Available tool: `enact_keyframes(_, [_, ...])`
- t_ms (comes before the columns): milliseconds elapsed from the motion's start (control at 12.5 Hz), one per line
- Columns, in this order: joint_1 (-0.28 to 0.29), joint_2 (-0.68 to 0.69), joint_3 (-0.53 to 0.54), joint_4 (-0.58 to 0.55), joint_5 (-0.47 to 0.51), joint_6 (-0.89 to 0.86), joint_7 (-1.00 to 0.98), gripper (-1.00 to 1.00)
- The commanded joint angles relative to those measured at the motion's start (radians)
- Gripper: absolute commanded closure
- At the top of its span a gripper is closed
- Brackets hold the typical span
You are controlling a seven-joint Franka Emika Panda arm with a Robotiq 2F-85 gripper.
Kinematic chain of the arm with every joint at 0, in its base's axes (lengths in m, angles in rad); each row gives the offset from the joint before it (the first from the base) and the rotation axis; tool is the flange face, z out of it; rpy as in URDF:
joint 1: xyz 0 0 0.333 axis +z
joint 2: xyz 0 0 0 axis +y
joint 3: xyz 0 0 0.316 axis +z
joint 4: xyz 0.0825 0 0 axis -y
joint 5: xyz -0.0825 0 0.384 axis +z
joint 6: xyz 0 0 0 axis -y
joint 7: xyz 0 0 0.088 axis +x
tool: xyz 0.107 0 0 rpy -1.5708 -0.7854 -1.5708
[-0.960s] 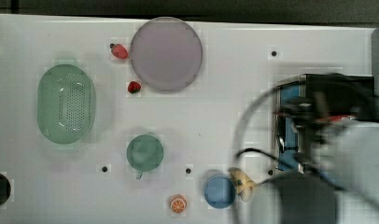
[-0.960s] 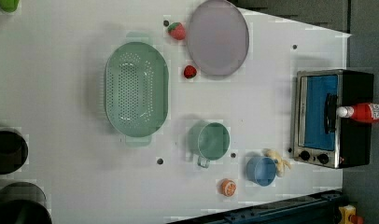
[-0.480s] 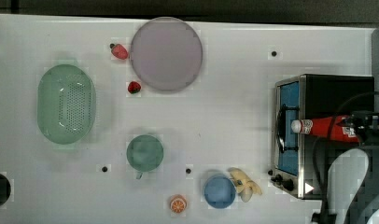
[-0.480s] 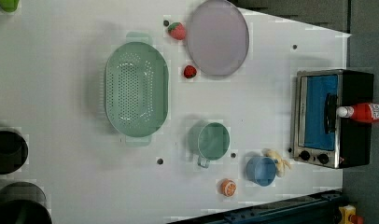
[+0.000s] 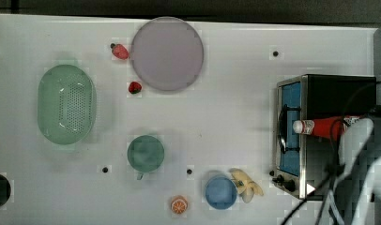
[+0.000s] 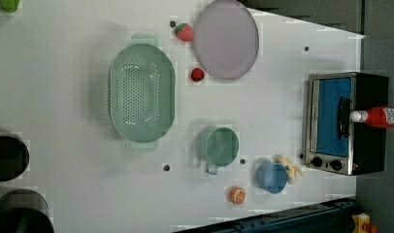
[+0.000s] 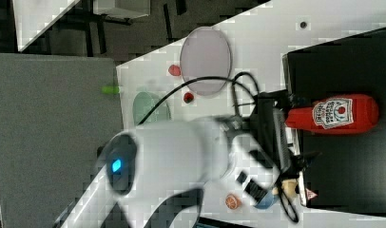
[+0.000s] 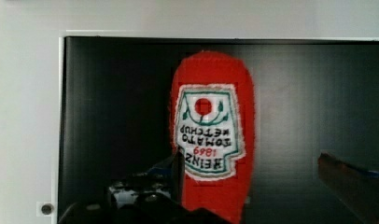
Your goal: Pick Ketchup from oven and place it on table.
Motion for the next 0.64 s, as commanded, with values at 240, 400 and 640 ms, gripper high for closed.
enact_keyframes(240, [-0.014, 0.079, -0.016, -0.004, 0.140, 0.033, 0.018, -1.00])
enact_keyframes(400, [-0.018, 0.109, -0.016, -0.004, 0.147, 0.074, 0.017, -1.00])
enact_keyframes(640, [-0.020, 0.137, -0.015, -0.021, 0.151, 0.111, 0.017, -1.00])
